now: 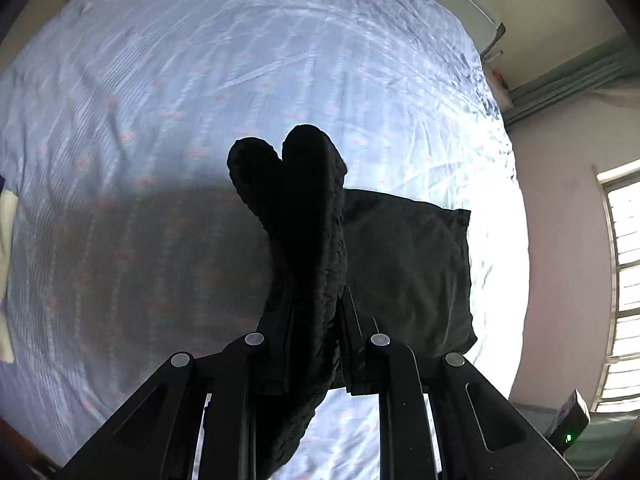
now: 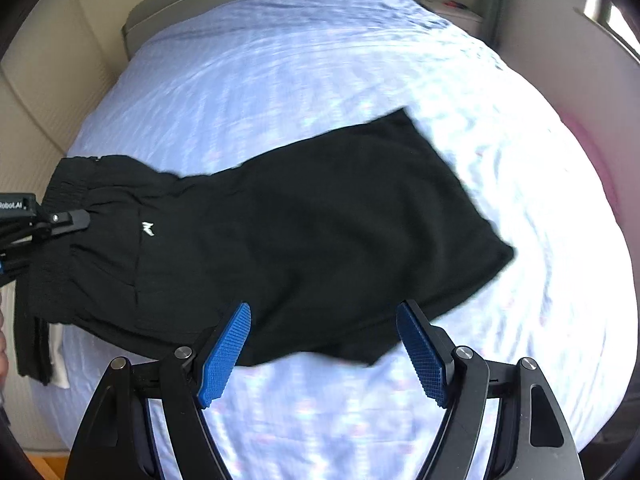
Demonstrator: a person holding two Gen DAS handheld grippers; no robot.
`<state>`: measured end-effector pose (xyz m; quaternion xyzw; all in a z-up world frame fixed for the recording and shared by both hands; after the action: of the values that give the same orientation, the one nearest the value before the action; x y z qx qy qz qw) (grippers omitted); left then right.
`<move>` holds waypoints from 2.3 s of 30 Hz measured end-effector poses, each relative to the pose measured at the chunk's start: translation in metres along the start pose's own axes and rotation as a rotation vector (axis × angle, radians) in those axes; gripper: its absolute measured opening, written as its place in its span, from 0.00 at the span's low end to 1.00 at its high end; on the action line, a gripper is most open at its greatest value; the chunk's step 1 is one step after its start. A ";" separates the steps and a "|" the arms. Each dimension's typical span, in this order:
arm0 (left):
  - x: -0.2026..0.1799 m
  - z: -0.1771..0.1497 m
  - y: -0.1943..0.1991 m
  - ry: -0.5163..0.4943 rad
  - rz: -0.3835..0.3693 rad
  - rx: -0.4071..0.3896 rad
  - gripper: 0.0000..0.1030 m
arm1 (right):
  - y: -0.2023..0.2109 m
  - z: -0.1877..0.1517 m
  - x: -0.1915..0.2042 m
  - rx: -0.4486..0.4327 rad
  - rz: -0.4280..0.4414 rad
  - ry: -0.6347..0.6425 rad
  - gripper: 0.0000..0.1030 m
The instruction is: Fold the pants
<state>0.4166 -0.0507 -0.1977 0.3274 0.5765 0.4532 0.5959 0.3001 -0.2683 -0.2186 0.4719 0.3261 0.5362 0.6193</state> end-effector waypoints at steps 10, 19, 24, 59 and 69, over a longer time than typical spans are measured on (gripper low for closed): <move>-0.169 -0.013 -0.080 -0.022 0.042 0.047 0.19 | 0.020 0.028 -0.145 -0.037 0.030 -0.066 0.74; -0.246 -0.031 -0.188 -0.115 0.149 0.138 0.27 | -0.006 0.017 -0.212 0.001 0.027 -0.148 0.74; -0.274 -0.026 -0.181 -0.212 0.142 0.074 0.64 | -0.016 0.009 -0.226 0.025 0.048 -0.170 0.74; -0.084 -0.118 -0.136 -0.170 0.259 0.087 0.74 | -0.126 0.098 -0.143 0.172 0.018 0.257 0.11; -0.093 -0.117 -0.125 -0.209 0.255 0.061 0.74 | -0.111 0.098 -0.173 0.142 -0.094 0.189 0.23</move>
<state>0.3291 -0.1982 -0.2892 0.4611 0.4788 0.4710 0.5799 0.3923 -0.4575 -0.3067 0.4459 0.4420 0.5242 0.5753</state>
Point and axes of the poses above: each gripper's, at about its wrist camera, not at the fingertips, and y roughly against the way its jaws point, x to its left, z to its top, the point moved 7 cm from there along -y, roughly the way its jaws point, and after that the axes turned 4 degrees about x, right-handed, at the moved point
